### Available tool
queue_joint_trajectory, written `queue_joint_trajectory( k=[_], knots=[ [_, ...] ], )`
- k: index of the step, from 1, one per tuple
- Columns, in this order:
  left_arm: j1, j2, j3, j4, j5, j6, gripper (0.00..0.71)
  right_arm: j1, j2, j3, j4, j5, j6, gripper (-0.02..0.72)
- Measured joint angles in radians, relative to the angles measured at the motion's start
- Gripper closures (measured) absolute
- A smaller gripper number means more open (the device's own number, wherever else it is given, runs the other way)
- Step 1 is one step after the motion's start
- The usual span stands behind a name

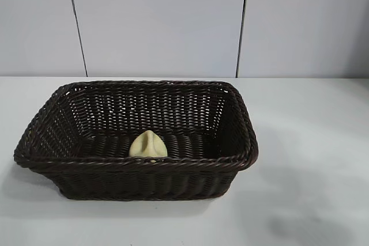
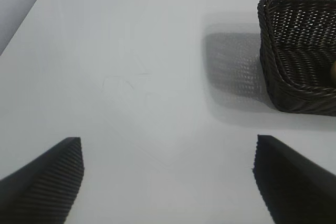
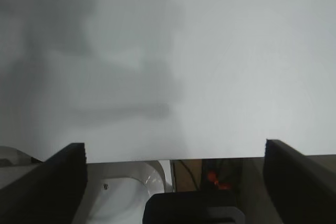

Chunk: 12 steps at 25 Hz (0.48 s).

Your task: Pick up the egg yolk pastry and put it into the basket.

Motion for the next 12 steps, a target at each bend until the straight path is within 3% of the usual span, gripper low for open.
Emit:
queue_joint_trajectory(
  k=[2,12],
  knots=[
    [0.000,0.000,0.000,0.000,0.000,0.000,0.076,0.000,-0.113,0.048,0.000,-0.027,-0.004,0.050],
    [0.000,0.000,0.000,0.000,0.000,0.000,0.076,0.000,-0.586,0.085,0.000,-0.015,-0.009,0.050]
  ],
)
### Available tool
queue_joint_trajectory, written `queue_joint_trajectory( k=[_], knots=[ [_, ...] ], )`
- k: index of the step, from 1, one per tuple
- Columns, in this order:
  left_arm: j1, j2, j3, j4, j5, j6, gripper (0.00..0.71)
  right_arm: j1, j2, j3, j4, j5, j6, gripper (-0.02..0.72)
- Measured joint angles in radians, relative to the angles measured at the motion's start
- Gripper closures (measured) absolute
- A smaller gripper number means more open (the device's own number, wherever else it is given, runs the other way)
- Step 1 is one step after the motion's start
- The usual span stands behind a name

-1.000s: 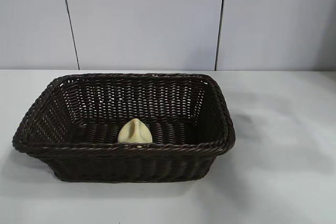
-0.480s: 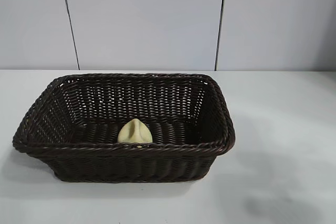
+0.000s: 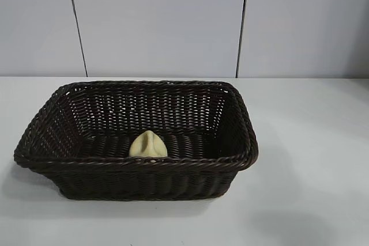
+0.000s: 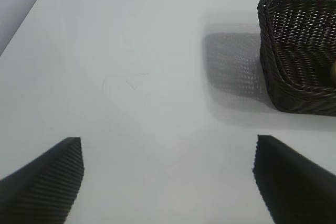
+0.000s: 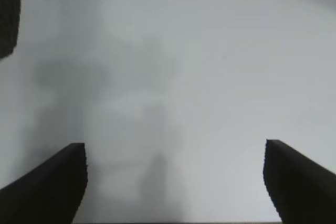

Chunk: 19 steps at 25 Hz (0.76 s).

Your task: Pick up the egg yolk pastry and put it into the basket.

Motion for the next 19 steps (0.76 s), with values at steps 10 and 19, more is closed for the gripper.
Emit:
queue_joint_trajectory(
  k=[10,19],
  knots=[
    [0.000,0.000,0.000,0.000,0.000,0.000,0.076,0.000,-0.237,0.000,0.000,0.018,0.000,0.050],
    [0.000,0.000,0.000,0.002,0.000,0.000,0.076,0.000,-0.237,0.000,0.000,0.018,0.000,0.050]
  ],
)
